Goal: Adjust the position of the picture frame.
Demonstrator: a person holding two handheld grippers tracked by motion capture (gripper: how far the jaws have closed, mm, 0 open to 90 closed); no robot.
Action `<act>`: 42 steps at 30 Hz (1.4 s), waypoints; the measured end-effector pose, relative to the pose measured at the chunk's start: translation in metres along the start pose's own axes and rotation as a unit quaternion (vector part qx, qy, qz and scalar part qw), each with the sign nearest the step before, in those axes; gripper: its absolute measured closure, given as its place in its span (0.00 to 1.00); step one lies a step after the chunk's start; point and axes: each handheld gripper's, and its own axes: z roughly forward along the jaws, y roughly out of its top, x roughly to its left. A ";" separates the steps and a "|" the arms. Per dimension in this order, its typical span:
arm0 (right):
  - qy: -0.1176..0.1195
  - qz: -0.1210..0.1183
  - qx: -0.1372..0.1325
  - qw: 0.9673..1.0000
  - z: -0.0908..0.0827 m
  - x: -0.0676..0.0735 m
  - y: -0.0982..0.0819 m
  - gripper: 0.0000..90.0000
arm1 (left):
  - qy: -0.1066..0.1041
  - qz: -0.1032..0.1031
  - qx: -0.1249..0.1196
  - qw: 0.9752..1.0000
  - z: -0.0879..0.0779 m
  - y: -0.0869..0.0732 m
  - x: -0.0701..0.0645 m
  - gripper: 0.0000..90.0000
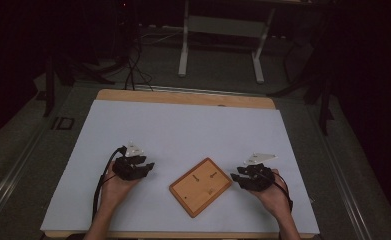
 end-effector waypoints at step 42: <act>0.093 -0.134 0.018 0.986 0.011 0.070 0.004 0.78 | -0.001 0.011 0.017 1.000 0.001 -0.001 -0.001 0.64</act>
